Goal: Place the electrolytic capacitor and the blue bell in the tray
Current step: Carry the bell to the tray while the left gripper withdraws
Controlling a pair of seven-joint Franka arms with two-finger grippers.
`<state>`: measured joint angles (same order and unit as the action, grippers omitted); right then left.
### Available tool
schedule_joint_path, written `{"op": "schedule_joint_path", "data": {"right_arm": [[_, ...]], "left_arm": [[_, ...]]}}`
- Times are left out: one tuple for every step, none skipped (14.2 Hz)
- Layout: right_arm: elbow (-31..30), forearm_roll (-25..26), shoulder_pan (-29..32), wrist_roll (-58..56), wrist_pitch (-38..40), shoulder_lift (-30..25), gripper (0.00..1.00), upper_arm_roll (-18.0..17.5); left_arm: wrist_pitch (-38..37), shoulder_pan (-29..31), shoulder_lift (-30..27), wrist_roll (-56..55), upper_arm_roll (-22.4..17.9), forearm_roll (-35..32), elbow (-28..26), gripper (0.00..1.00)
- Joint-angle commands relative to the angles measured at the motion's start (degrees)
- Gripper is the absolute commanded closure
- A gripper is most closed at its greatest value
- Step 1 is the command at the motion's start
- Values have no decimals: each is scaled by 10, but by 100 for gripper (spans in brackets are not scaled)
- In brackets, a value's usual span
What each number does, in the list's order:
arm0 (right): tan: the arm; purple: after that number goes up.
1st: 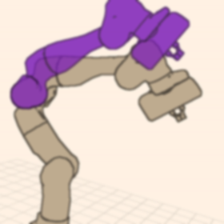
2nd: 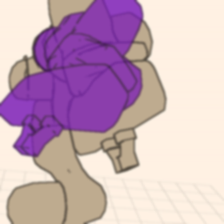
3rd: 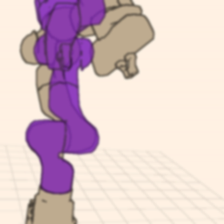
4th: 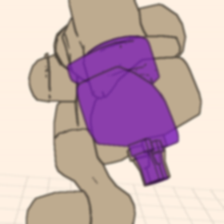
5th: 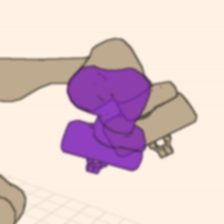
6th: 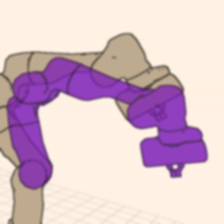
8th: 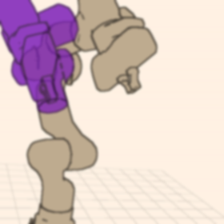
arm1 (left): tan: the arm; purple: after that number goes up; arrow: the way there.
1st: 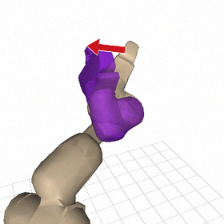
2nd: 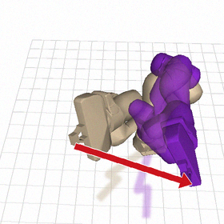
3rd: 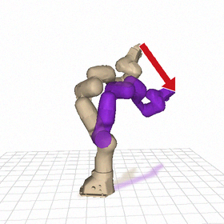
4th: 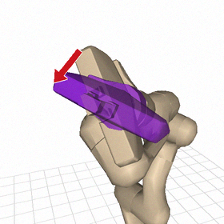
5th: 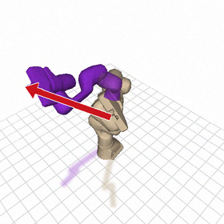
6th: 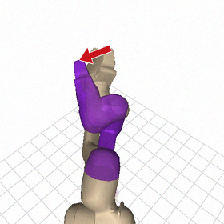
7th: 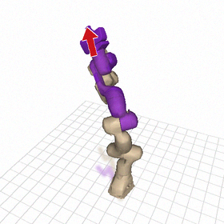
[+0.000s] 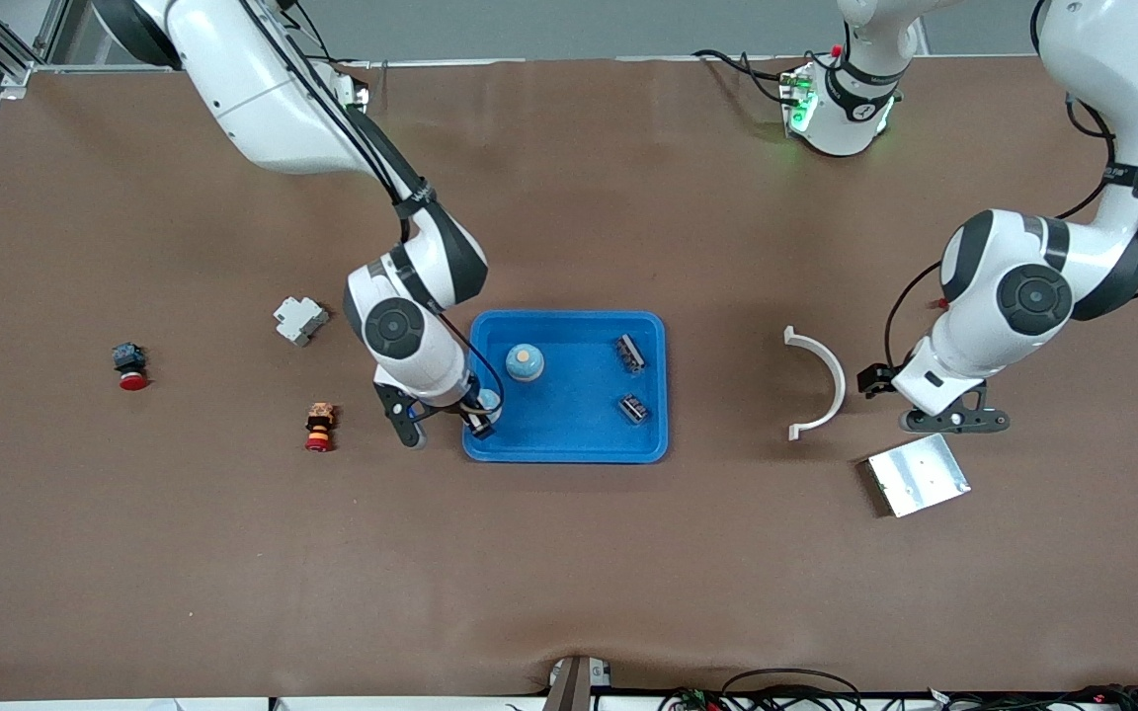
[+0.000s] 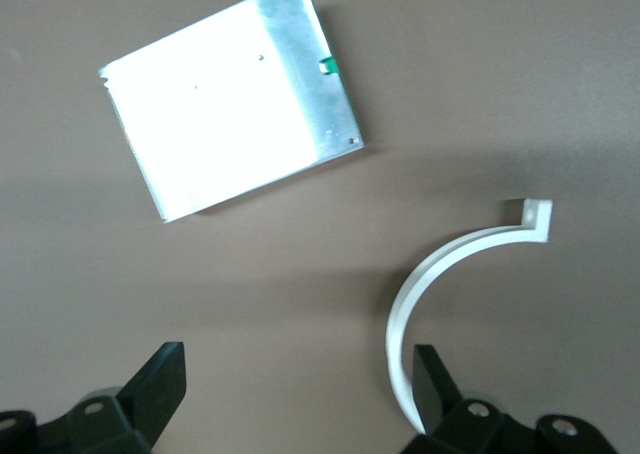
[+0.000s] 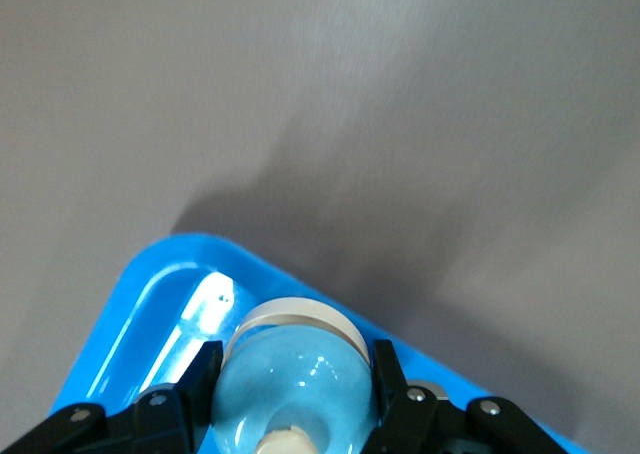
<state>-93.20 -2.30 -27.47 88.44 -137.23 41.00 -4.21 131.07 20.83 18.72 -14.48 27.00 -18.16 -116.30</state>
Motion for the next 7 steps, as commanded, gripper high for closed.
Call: {"op": "schedule_joint_path", "data": {"right_arm": [[70,9,-18,39,46,38,100,8],[78,12,-20,49,51,43,100,8],[80,13,-23,56,51,44,100,7],[82,13,-28,57,51,47,100,8],[83,13,-30,61,50,49,100,8],[86,16,-34,74,50,54,100,8],[94,27,-37,88,50,62,100,9]], "left_arm": [[-39,13,-45,18,10,1,-10,0],[-48,18,-55,27,10,12,-10,0],[-59,26,-66,53,10,31,-9,0],[-69,39,-80,91,10,51,-10,0],[-88,46,-100,122,10,74,-11,0],[-109,47,-118,135,9,95,-11,0],[-120,47,-133,136,8,108,-11,0]]}}
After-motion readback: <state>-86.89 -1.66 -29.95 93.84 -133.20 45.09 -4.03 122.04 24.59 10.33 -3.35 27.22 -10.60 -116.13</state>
